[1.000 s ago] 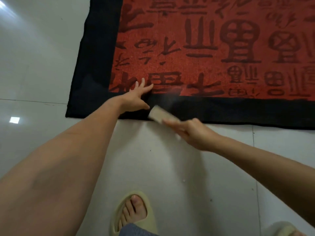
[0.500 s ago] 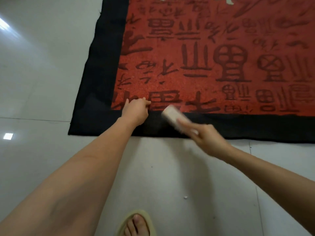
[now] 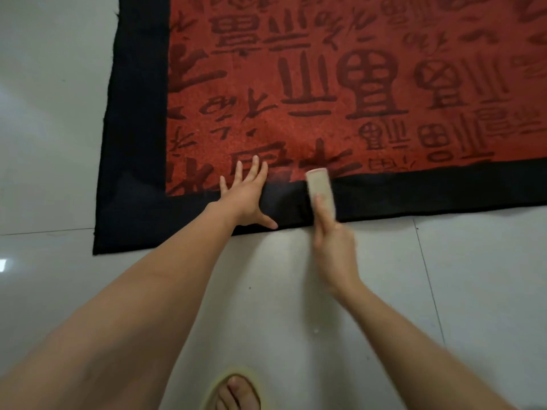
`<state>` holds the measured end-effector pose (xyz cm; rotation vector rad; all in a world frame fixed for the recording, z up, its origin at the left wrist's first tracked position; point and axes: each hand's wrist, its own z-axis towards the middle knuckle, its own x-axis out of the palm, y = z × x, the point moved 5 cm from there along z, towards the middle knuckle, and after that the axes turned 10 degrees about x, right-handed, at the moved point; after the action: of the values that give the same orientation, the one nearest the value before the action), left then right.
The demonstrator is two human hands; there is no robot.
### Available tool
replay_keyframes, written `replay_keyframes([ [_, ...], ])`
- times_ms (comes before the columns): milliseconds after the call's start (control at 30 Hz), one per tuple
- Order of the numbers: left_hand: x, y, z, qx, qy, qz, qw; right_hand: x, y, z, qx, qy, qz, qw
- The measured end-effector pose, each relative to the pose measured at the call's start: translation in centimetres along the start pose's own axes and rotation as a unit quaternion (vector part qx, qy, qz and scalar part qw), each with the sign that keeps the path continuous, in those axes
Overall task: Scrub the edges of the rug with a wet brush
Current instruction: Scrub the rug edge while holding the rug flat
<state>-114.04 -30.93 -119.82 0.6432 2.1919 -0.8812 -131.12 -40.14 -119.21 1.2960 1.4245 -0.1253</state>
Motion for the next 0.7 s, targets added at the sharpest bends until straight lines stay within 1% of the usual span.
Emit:
replay_keyframes([
  [67,0.0,0.1,0.1,-0.01,0.009,0.002,1.0,2.5,2.0,-2.7,-0.026,0.063,0.04,0.997],
  [100,-0.1,0.3,0.0,-0.013,0.014,0.01,1.0,2.5,1.7,-3.0,-0.055,0.08,0.017,0.995],
  [133,-0.2,0.5,0.0,-0.014,0.017,0.016,1.0,1.2,0.4,-2.0,-0.067,0.086,-0.021,0.994],
  [167,-0.2,0.6,-0.1,-0.015,0.019,0.016,1.0,-0.8,-1.3,-0.4,-0.063,0.073,-0.06,0.993],
  [200,-0.2,0.5,-0.2,-0.014,0.02,0.015,1.0,-2.8,-2.9,1.0,-0.03,0.043,-0.079,0.996],
  [233,-0.1,0.4,-0.2,-0.013,0.021,0.016,1.0,-4.1,-3.7,1.5,0.015,0.005,-0.052,0.999],
  [267,-0.1,0.3,-0.2,-0.015,0.022,0.018,0.999,-4.1,-3.4,0.9,0.045,-0.023,-0.003,0.999],
  [300,-0.1,0.2,-0.1,-0.017,0.024,0.019,0.999,-2.7,-2.1,-0.6,0.052,-0.02,0.032,0.998],
  [333,-0.2,0.2,-0.1,-0.019,0.027,0.022,0.999,-0.5,-0.8,-2.0,0.044,0.012,0.04,0.998],
  [367,-0.3,0.3,-0.2,-0.023,0.028,0.026,0.999,1.0,0.3,-3.5,0.012,0.059,0.025,0.998],
  [400,-0.4,0.5,-0.2,-0.024,0.028,0.031,0.999,2.0,0.7,-4.2,-0.034,0.097,0.015,0.995],
  [433,-0.4,0.6,-0.3,-0.023,0.031,0.034,0.999,1.4,0.3,-3.7,-0.063,0.118,-0.013,0.991],
  [467,-0.3,0.6,-0.4,-0.024,0.035,0.033,0.999,0.0,-0.8,-2.3,-0.063,0.113,-0.04,0.991],
  [500,-0.3,0.6,-0.4,-0.025,0.036,0.031,0.999,-1.7,-2.1,-0.4,-0.044,0.093,-0.055,0.993],
  [533,-0.3,0.4,-0.3,-0.024,0.036,0.031,0.999,-3.3,-3.1,1.1,-0.008,0.047,-0.059,0.997],
  [567,-0.3,0.2,-0.3,-0.026,0.037,0.03,0.999,-4.2,-3.3,1.7,0.029,-0.005,-0.038,0.999],
  [600,-0.3,0.1,-0.3,-0.029,0.038,0.027,0.998,-3.8,-2.7,1.2,0.053,-0.038,0.0,0.998],
  [633,-0.4,0.0,-0.3,-0.031,0.041,0.027,0.998,-2.1,-1.1,-0.2,0.06,-0.03,0.031,0.997],
  [667,-0.4,0.0,-0.3,-0.031,0.044,0.028,0.998,0.1,0.5,-1.7,0.049,0.006,0.045,0.998],
  [700,-0.5,0.0,-0.4,-0.033,0.045,0.03,0.998,1.8,1.7,-3.1,0.018,0.058,0.044,0.997],
])
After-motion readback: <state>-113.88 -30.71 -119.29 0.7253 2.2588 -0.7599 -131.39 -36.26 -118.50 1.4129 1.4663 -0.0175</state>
